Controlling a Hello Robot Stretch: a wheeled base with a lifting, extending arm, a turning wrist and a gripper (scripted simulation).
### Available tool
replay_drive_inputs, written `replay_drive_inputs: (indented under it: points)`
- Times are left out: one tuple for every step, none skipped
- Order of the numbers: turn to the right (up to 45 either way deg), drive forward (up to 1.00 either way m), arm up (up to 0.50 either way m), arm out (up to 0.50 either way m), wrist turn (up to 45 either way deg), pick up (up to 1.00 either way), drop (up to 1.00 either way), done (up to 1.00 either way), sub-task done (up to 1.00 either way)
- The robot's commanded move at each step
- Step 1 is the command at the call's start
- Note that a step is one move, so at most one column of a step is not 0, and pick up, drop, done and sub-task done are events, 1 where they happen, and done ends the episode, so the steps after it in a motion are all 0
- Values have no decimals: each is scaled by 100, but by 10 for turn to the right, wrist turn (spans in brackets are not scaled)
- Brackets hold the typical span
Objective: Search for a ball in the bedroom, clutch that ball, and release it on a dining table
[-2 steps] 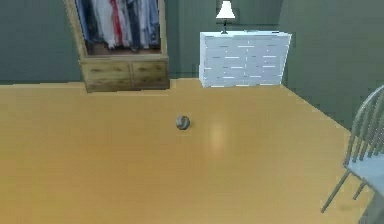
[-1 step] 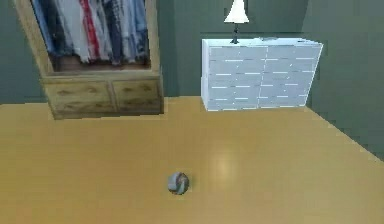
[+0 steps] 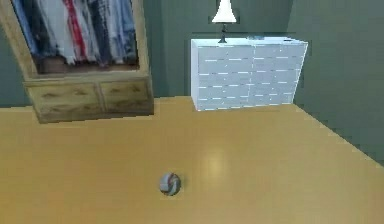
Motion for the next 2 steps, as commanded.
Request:
replay_drive_inputs:
  points:
    - [0, 40, 0, 0, 0, 0, 0, 0, 0]
    - [-450, 0, 0, 0, 0, 0, 0, 0, 0]
